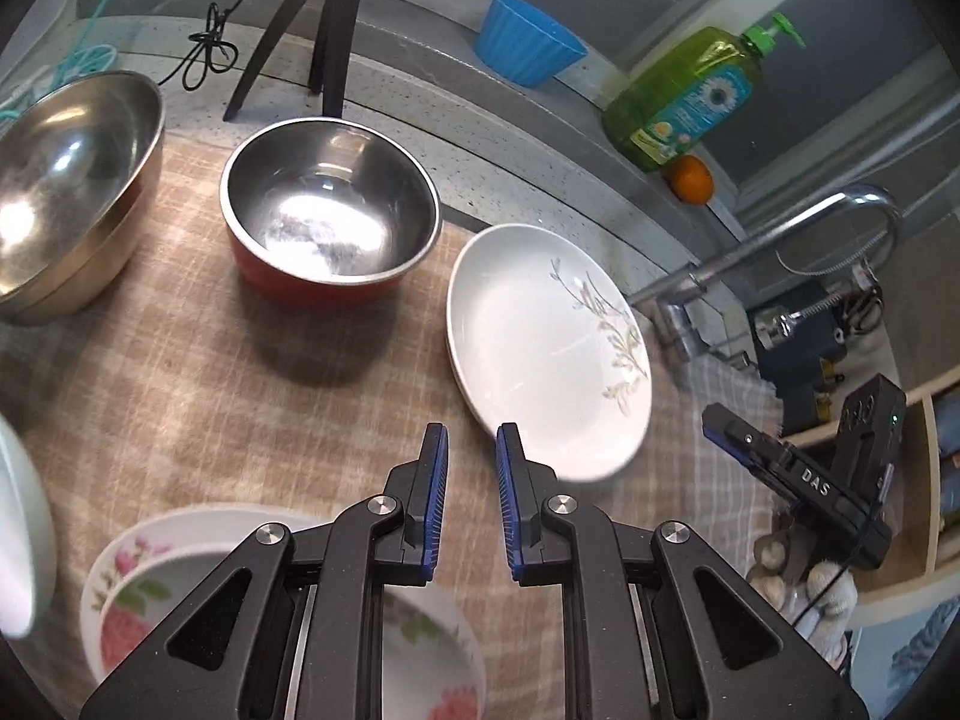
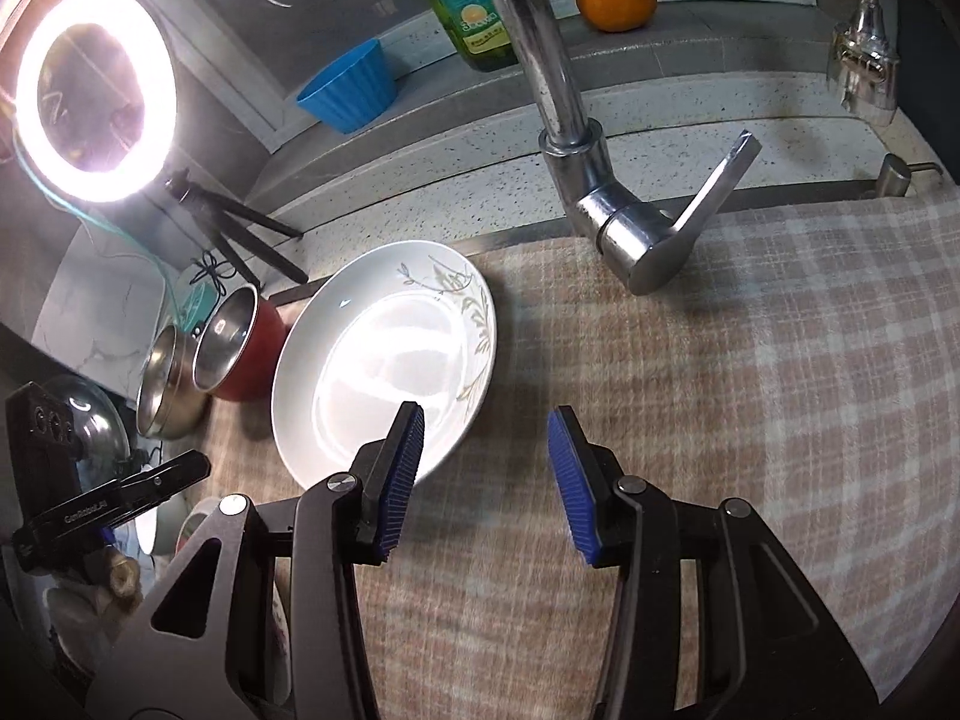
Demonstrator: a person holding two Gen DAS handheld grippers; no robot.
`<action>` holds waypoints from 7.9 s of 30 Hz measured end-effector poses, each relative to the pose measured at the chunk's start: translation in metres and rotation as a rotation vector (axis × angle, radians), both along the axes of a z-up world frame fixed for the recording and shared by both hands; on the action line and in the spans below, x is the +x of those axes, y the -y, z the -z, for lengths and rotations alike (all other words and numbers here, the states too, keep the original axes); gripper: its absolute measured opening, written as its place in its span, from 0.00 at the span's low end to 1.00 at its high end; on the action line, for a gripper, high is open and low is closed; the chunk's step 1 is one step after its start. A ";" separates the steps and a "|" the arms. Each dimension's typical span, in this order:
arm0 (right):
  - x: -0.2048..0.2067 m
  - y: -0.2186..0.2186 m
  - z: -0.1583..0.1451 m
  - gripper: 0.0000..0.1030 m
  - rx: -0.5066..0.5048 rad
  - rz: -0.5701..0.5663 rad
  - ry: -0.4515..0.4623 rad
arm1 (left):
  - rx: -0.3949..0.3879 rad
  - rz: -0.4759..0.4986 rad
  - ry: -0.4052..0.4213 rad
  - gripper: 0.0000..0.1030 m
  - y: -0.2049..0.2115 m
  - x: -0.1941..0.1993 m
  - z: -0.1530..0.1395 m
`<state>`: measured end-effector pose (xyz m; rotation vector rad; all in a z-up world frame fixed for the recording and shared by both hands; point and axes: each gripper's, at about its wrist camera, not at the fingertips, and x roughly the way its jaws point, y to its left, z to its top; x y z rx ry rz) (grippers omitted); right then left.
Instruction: Organize plates and bowls
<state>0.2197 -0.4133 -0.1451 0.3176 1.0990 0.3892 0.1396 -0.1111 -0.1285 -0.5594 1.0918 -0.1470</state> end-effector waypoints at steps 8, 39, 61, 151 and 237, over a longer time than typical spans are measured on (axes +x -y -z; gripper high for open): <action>0.022 -0.005 0.017 0.44 0.027 0.004 -0.021 | 0.036 -0.029 -0.027 0.14 0.006 0.033 0.014; 0.061 -0.033 0.047 0.11 -0.002 -0.065 -0.073 | 0.097 -0.012 -0.076 0.11 0.021 0.075 0.045; 0.019 -0.028 0.035 0.09 -0.003 -0.067 -0.085 | 0.090 0.036 -0.059 0.10 0.019 0.052 0.035; -0.188 -0.174 0.004 0.16 -0.172 -0.226 -0.060 | 0.130 0.047 -0.055 0.10 -0.098 -0.136 0.015; -0.022 -0.333 -0.006 0.44 0.176 -0.177 -0.151 | 0.045 -0.118 0.014 0.28 -0.289 0.014 -0.004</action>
